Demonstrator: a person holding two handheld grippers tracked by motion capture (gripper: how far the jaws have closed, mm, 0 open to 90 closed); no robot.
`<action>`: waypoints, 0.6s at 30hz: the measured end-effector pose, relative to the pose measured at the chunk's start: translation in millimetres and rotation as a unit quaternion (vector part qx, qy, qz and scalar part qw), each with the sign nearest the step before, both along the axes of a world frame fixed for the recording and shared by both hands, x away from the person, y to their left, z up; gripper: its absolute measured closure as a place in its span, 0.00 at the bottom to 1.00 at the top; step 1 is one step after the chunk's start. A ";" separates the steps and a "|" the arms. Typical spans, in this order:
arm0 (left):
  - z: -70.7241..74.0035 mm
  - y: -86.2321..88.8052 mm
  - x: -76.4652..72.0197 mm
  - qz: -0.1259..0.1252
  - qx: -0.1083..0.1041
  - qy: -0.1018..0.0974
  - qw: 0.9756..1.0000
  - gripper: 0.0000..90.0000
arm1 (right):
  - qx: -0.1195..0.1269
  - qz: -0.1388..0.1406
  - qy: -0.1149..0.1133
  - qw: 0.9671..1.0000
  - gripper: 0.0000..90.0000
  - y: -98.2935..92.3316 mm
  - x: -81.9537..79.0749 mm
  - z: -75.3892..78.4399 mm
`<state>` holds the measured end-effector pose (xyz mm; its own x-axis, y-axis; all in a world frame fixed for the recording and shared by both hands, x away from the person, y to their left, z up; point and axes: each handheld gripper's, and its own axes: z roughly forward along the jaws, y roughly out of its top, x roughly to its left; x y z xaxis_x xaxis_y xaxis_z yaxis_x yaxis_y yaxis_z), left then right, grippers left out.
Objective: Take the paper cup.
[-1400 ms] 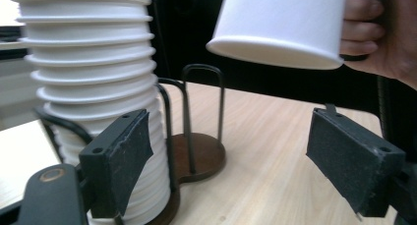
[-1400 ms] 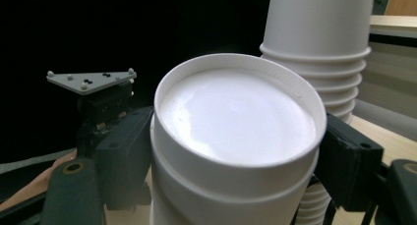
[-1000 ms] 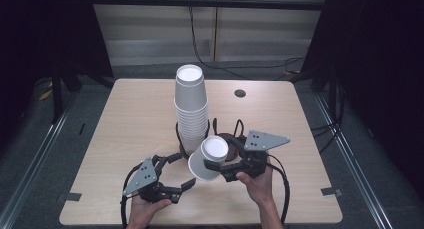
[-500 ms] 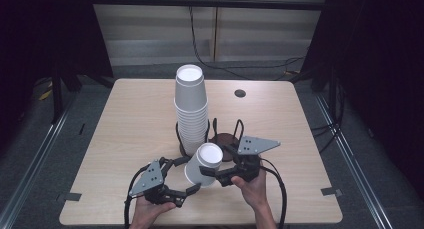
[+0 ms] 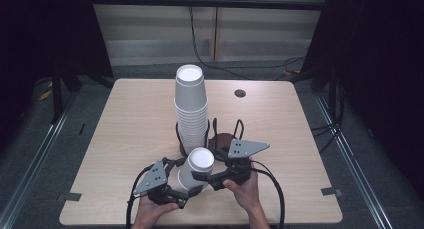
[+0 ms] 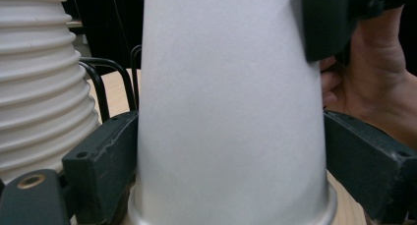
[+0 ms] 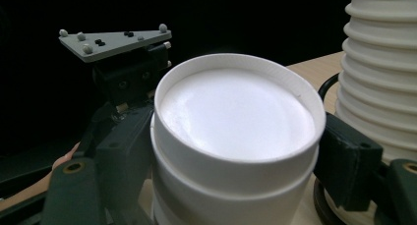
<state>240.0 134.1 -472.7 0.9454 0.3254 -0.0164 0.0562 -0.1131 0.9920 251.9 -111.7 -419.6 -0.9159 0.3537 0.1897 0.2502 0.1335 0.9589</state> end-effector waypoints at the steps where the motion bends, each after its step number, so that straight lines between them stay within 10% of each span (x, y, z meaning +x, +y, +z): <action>1: -0.4 -0.3 0.5 -0.003 0.000 0.000 1.000 0.12 | 0.001 0.000 0.000 1.000 0.26 0.5 -0.4 -0.4; 18: -3.5 -4.6 3.9 -0.011 0.005 0.014 1.000 0.18 | 0.013 -0.009 0.003 1.000 0.25 -2.5 -1.1 -10.1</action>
<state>243.9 129.6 -476.3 0.9517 0.3044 -0.0394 0.0810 -0.1253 0.9888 250.8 -114.2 -429.7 -0.9078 0.3656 0.2054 0.2590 0.1037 0.9603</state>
